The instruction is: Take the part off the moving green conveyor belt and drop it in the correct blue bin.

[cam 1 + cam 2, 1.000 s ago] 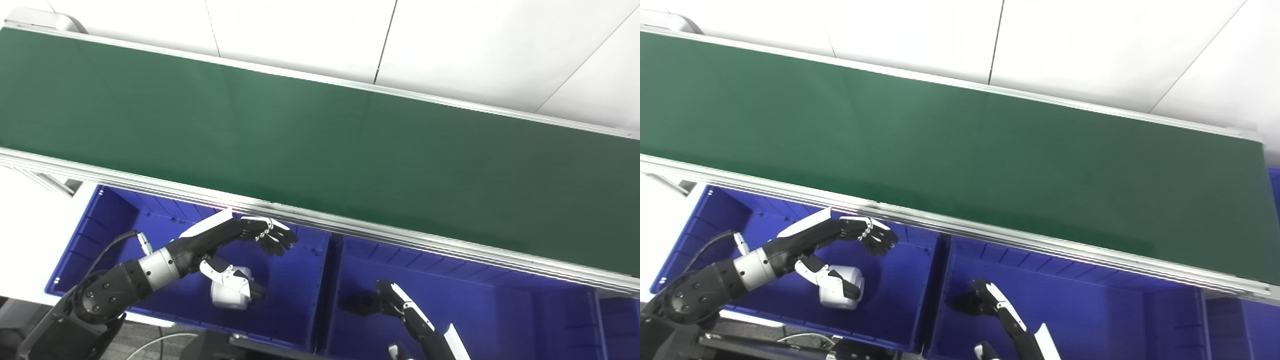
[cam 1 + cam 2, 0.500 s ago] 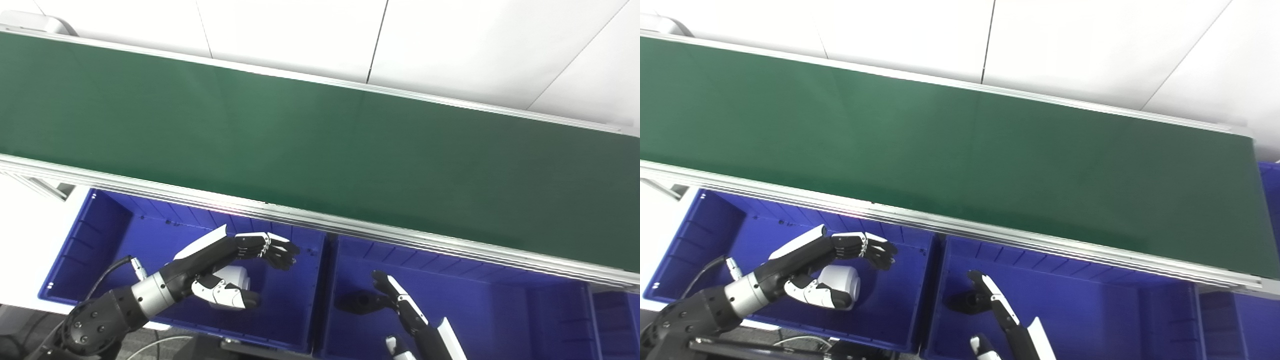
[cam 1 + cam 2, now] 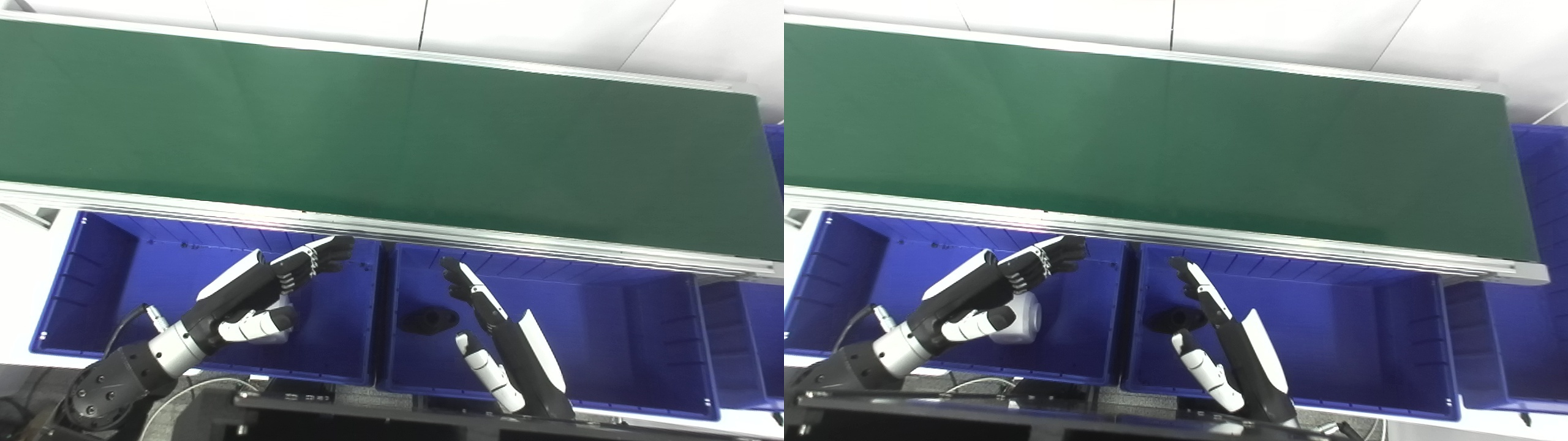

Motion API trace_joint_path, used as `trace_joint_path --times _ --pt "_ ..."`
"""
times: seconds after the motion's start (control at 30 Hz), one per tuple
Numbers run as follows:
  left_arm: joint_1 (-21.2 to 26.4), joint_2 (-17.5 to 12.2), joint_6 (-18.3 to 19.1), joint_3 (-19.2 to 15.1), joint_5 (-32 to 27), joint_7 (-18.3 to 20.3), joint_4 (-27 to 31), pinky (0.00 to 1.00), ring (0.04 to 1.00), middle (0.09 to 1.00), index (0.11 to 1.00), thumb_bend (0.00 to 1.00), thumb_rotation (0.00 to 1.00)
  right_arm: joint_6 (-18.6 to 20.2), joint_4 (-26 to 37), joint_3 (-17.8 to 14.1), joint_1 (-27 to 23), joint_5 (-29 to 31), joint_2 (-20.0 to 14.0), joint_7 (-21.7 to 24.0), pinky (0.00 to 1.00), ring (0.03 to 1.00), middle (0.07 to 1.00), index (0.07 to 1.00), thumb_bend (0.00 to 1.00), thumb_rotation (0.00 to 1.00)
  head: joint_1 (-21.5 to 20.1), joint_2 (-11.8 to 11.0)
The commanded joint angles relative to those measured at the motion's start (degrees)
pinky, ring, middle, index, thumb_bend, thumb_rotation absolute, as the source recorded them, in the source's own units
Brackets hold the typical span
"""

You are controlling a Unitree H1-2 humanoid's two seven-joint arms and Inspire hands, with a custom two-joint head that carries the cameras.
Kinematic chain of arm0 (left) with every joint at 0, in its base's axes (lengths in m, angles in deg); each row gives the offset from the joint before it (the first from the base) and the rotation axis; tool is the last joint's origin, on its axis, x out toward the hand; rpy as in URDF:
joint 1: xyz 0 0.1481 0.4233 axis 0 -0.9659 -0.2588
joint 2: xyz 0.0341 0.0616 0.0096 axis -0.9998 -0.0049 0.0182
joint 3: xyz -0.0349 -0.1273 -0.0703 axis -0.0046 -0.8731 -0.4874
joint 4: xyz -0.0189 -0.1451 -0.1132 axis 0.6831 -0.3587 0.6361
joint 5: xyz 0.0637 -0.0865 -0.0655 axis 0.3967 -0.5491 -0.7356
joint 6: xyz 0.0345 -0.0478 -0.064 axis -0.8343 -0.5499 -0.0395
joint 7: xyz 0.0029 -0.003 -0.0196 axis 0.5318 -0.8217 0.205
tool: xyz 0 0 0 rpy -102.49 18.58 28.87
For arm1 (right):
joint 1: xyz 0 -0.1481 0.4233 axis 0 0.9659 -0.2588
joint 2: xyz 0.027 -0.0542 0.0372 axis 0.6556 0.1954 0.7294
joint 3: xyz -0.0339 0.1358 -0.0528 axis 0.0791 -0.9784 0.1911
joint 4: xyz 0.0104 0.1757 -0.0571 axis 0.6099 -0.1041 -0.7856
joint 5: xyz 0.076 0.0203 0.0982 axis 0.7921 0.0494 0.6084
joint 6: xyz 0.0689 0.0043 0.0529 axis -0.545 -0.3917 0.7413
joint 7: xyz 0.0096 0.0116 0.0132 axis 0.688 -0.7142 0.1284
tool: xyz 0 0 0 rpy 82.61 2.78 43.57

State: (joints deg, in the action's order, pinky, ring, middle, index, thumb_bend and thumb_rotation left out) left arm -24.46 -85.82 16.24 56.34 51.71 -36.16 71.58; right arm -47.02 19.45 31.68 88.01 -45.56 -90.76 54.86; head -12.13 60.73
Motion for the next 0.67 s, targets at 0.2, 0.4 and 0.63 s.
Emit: trace_joint_path --times 0.2,0.4,0.63 --pt "1.11 -1.71 0.86 -0.48 -2.04 2.05 0.64 0.99 1.000 1.000 0.977 0.45 0.82 1.65 2.31 0.65 -0.62 -1.41 1.39 -0.15 0.88 0.933 0.961 0.937 0.53 1.00 -4.66 0.01" --pt "1.53 -1.28 1.20 -0.15 -2.06 2.71 0.33 0.98 1.000 1.000 0.988 0.45 0.82 2.25 2.36 0.68 -0.57 -0.50 1.24 0.02 0.89 0.937 0.966 0.948 0.53 1.00 -3.22 -0.32" --pt "1.32 -1.82 2.69 -0.27 -3.09 2.96 0.83 1.00 1.000 1.000 0.989 0.45 0.77 2.49 2.74 0.97 -0.63 -1.75 1.62 -0.15 0.89 0.934 0.961 0.938 0.53 1.00 -8.14 0.47"
